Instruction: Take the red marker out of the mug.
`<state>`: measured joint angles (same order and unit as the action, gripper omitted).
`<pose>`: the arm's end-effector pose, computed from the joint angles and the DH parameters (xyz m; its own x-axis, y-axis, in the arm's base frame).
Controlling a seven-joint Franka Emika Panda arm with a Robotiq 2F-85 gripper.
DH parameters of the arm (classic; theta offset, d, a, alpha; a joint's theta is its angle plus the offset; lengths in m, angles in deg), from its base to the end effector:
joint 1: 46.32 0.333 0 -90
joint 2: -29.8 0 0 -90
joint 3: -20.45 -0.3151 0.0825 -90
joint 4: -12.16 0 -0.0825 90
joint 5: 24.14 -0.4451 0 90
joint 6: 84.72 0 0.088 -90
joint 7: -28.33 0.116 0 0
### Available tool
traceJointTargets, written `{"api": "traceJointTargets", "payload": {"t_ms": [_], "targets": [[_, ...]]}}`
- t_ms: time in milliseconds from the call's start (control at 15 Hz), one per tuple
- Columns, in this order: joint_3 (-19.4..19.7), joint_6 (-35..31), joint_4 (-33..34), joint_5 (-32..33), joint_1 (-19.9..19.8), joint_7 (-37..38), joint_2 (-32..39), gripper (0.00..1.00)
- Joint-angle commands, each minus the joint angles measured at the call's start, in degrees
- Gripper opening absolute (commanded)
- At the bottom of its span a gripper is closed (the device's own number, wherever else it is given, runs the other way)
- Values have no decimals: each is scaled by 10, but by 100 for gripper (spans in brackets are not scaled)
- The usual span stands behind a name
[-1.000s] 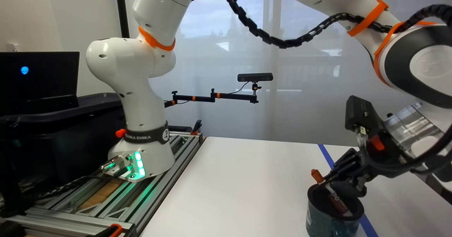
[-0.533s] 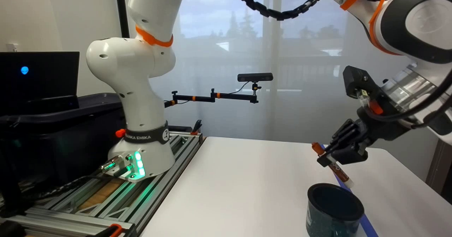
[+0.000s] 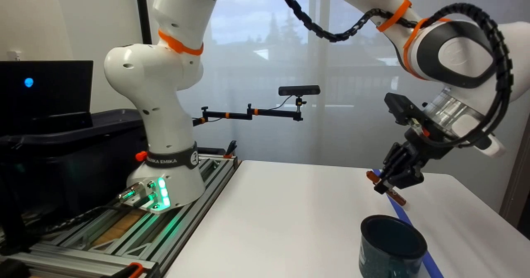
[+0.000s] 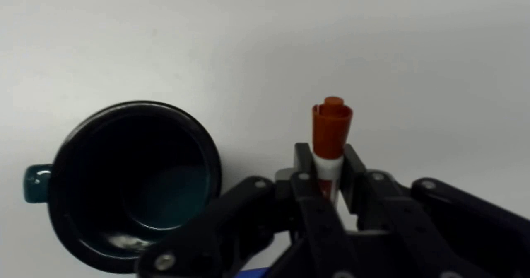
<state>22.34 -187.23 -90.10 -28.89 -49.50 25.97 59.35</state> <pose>0.6324 -0.0479 0.1872 0.8714 -0.0583 -0.4871 -0.1031 -0.9925 -0.0656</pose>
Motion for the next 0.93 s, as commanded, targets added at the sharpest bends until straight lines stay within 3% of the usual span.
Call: {"api": "traceJointTargets", "payload": {"t_ms": [0, 400, 467, 533, 667, 867], "targets": [[-8, -56, -3, 5, 7, -3, 28, 5], [-18, -99, -4, -8, -10, -43, 65, 5], [-18, -97, -4, -9, -12, -48, 67, 12], [-18, -94, -3, -9, -14, -53, 68, 44], [-19, -90, -7, -9, -16, -57, 60, 51], [-21, -90, -14, -7, -14, -61, 43, 74]]}}
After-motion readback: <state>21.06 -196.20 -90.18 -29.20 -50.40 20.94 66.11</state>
